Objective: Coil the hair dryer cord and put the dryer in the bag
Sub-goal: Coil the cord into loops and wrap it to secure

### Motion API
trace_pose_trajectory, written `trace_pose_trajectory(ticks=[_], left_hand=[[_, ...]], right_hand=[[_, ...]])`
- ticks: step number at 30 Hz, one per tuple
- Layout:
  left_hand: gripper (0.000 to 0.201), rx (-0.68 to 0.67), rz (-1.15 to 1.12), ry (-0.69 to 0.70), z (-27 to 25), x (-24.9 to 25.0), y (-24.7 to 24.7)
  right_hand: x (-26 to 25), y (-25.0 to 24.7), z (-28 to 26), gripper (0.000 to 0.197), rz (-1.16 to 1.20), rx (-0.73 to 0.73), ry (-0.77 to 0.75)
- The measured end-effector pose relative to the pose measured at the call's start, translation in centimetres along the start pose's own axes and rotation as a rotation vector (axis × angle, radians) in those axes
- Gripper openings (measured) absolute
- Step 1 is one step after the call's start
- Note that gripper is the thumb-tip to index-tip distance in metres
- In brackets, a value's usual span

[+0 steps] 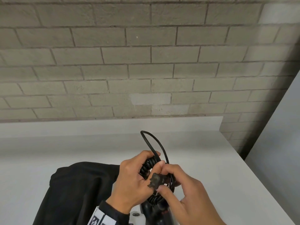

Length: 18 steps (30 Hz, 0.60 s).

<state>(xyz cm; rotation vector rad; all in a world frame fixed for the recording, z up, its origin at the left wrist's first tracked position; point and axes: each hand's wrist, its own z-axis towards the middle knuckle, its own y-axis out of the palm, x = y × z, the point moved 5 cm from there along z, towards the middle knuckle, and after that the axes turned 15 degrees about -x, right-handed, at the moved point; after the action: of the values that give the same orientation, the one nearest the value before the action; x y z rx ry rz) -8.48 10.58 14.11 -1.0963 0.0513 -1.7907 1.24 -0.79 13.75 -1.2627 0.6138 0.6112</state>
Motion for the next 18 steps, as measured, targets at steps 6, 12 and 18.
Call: trace_pose_trajectory(ticks=[6, 12, 18], left_hand=[[0.03, 0.012, 0.032, -0.015, 0.0, 0.2, -0.2], [0.027, 0.037, -0.018, -0.103, -0.3, -0.5, -0.5], [0.034, 0.011, -0.081, -0.053, -0.4, 0.1, -0.4]], right_hand=[[-1.5, -2.8, -0.6, 0.025, -0.394, 0.158, -0.039], [-3.4, -7.2, -1.9, 0.034, 0.277, 0.366, -0.267], [-4.6, -9.6, -2.2, 0.039, 0.606, 0.331, -0.302]])
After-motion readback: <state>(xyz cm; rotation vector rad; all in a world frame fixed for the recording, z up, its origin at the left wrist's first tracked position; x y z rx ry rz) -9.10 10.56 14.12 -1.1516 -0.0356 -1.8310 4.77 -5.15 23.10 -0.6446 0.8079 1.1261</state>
